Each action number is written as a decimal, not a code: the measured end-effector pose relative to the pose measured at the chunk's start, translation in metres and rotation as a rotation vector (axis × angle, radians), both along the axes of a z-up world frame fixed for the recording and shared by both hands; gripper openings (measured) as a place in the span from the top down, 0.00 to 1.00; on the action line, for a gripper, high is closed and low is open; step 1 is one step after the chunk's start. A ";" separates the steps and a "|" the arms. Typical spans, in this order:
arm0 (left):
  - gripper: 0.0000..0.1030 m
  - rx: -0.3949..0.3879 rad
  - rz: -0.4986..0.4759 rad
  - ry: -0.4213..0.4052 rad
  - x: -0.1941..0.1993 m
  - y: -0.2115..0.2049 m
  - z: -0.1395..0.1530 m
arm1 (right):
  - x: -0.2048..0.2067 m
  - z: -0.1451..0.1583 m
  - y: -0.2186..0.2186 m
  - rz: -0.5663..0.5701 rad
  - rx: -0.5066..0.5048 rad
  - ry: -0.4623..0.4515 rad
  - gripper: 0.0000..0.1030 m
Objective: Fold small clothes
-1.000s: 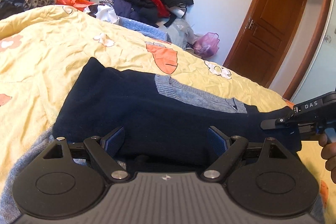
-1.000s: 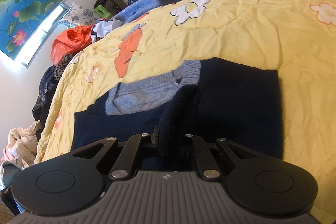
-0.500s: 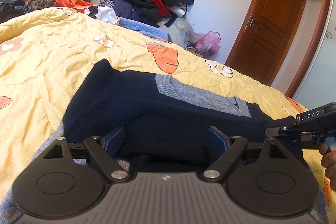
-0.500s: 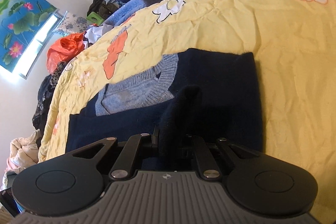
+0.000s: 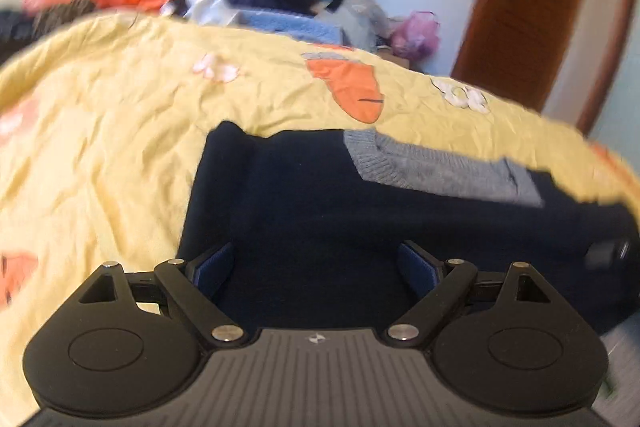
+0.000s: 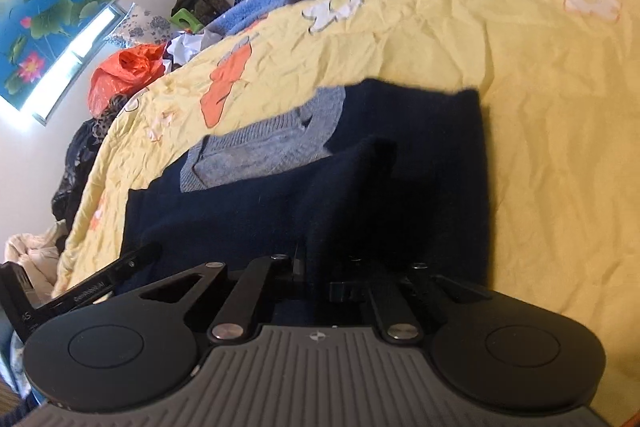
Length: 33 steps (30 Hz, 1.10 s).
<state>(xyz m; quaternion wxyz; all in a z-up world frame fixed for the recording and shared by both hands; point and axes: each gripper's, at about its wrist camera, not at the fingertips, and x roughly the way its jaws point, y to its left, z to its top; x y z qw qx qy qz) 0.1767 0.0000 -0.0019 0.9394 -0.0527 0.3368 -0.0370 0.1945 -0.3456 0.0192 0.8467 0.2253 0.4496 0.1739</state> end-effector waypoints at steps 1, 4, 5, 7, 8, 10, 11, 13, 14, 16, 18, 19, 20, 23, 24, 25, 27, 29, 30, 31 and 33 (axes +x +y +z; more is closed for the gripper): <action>0.11 0.016 -0.011 -0.001 -0.001 -0.002 -0.002 | 0.000 -0.001 -0.003 -0.002 -0.008 0.004 0.87; 0.08 0.030 -0.011 0.009 0.002 -0.005 -0.003 | 0.000 -0.012 -0.008 -0.006 -0.015 0.010 0.89; 0.08 0.047 -0.014 0.014 0.002 -0.007 -0.003 | -0.001 -0.012 -0.009 -0.009 -0.012 0.008 0.88; 0.08 0.085 -0.018 0.023 0.000 -0.010 0.003 | -0.002 -0.009 -0.009 -0.016 -0.012 0.008 0.81; 0.08 0.088 -0.015 0.016 -0.004 -0.010 0.010 | -0.004 -0.004 -0.011 -0.030 -0.014 0.000 0.72; 0.08 0.048 -0.023 -0.050 -0.013 -0.006 0.024 | -0.016 0.014 -0.014 -0.104 -0.076 -0.082 0.69; 0.08 0.034 -0.025 -0.090 -0.013 -0.007 0.030 | -0.024 0.024 -0.011 -0.140 -0.125 -0.160 0.67; 0.08 0.071 -0.033 -0.114 -0.003 -0.019 0.034 | -0.031 0.038 0.002 -0.185 -0.166 -0.270 0.59; 0.08 0.107 -0.037 -0.097 0.006 -0.026 0.031 | -0.029 0.040 0.013 -0.179 -0.174 -0.289 0.53; 0.08 0.187 -0.026 -0.024 0.027 -0.039 0.018 | -0.018 0.034 0.041 -0.147 -0.257 -0.308 0.46; 0.07 0.209 -0.015 0.023 0.037 -0.041 0.004 | -0.004 0.015 0.068 -0.122 -0.395 -0.296 0.46; 0.06 0.181 -0.010 -0.005 0.034 -0.036 0.001 | 0.004 0.005 0.073 -0.127 -0.434 -0.267 0.45; 0.06 0.159 -0.006 -0.011 0.032 -0.032 -0.003 | 0.007 -0.006 0.076 -0.135 -0.460 -0.251 0.41; 0.03 0.091 0.003 0.006 0.033 -0.020 -0.004 | -0.002 -0.024 0.078 -0.159 -0.511 -0.359 0.32; 0.02 0.092 0.002 0.007 0.033 -0.019 -0.004 | -0.001 -0.023 0.074 -0.169 -0.489 -0.355 0.32; 0.02 0.100 0.001 0.007 0.034 -0.021 -0.004 | -0.001 -0.024 0.072 -0.171 -0.481 -0.352 0.32; 0.02 0.103 0.000 0.007 0.033 -0.021 -0.004 | -0.001 -0.022 0.074 -0.171 -0.494 -0.353 0.31; 0.02 0.096 -0.002 0.007 0.034 -0.020 -0.004 | -0.007 -0.016 0.075 -0.195 -0.499 -0.339 0.27; 0.02 0.094 -0.002 0.007 0.033 -0.020 -0.004 | -0.012 -0.013 0.075 -0.216 -0.491 -0.329 0.25; 0.02 0.094 -0.002 0.007 0.034 -0.021 -0.003 | -0.019 -0.009 0.074 -0.233 -0.481 -0.318 0.23; 0.02 0.094 0.000 0.007 0.034 -0.020 -0.003 | -0.034 -0.005 0.072 -0.254 -0.469 -0.316 0.18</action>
